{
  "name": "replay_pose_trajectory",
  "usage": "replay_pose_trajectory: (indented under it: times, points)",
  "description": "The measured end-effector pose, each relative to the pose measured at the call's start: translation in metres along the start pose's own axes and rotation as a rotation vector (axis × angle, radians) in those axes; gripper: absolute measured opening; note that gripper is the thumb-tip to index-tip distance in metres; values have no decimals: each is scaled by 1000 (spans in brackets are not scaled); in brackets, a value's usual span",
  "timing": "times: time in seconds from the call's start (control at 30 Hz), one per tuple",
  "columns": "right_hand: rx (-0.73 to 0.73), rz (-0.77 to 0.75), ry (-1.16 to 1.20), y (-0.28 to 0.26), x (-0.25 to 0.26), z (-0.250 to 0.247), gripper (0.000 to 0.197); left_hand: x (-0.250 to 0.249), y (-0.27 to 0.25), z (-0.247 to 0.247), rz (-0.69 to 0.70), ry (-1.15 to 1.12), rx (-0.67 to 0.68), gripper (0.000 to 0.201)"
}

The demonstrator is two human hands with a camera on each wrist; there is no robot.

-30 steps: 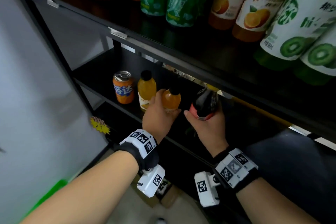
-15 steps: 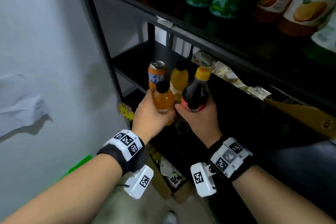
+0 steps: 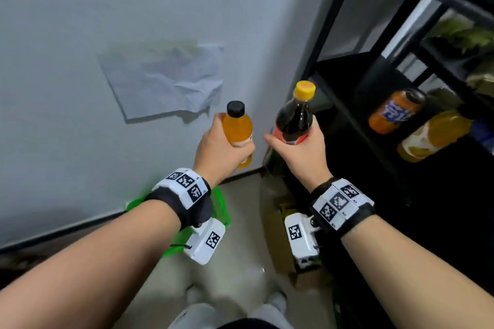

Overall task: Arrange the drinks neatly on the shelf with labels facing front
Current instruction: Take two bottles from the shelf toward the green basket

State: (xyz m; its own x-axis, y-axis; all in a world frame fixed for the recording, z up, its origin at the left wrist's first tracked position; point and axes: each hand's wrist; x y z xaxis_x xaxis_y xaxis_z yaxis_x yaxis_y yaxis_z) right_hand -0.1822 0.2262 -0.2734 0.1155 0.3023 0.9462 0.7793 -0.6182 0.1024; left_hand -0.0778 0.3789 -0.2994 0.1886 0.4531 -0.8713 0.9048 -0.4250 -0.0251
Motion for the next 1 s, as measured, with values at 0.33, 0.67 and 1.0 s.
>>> replay_pose_trajectory:
  times: [0.33, 0.67, 1.0]
  points:
    - [222, 83, 31, 4, -78, 118, 52, 144, -7, -20, -189, -85, -82, 58]
    - [459, 161, 29, 20, -273, 244, 58, 364, 5, 41, -364, -14, -150, 50]
    - [521, 164, -3, 42, -483, 360, 59, 564, 71, 139, -411, -3, -119, 49]
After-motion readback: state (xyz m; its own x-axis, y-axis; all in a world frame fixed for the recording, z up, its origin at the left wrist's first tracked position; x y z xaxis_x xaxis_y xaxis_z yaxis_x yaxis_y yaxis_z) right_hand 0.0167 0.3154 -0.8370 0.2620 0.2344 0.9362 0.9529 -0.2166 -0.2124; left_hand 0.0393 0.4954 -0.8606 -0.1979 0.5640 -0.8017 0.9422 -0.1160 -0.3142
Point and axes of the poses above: each hand's wrist, its own y-axis towards the middle knuckle, its own z-axis out of the palm, x = y × z, and after that the axes turned 3 degrees about x, right-handed
